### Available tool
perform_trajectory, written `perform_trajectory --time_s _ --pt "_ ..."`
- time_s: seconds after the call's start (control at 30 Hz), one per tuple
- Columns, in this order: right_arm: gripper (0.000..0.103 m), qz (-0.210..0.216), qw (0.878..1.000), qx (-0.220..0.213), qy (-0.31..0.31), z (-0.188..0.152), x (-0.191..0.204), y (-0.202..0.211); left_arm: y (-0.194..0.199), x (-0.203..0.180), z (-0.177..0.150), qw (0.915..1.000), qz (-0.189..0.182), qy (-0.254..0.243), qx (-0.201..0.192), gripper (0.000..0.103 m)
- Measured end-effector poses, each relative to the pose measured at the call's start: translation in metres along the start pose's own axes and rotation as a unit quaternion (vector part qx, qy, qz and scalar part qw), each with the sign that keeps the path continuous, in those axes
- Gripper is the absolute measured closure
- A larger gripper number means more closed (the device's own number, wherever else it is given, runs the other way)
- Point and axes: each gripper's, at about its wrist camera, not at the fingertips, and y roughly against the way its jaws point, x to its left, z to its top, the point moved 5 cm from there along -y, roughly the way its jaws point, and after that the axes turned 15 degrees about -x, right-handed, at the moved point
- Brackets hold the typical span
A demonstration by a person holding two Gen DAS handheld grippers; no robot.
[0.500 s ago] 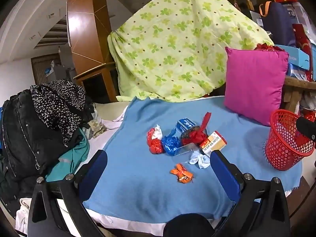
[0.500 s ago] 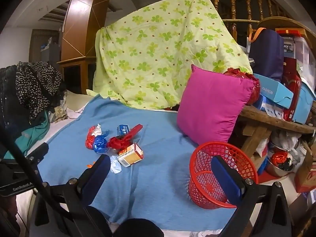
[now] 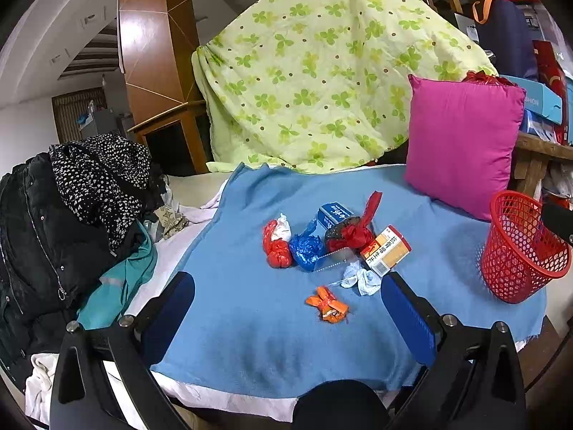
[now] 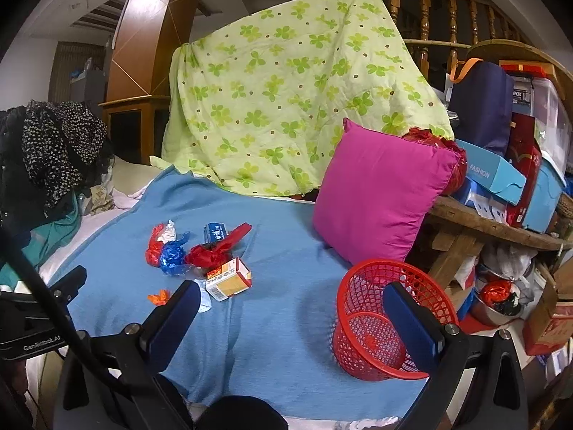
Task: Collect trash
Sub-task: 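Move both tools toward the trash items on the blue blanket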
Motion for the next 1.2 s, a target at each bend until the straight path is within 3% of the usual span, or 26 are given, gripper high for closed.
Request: perform_trajectory --time_s 0.23,0.37,1.2 --pt "0.000 0.001 1.000 0.009 0.011 0.001 0.009 -0.001 -0.006 -0.007 -0.007 0.9995 -0.010 -0.002 0.031 0.000" --pt "0.000 0.007 1.000 0.012 -0.004 -0.002 0.010 -0.004 -0.006 -0.009 -0.007 0.9998 -0.011 0.000 0.017 0.000" --pt "0.000 0.005 0.999 0.040 0.002 -0.018 0.015 -0.021 -0.025 -0.017 -0.027 0.9985 -0.015 -0.015 0.051 0.000"
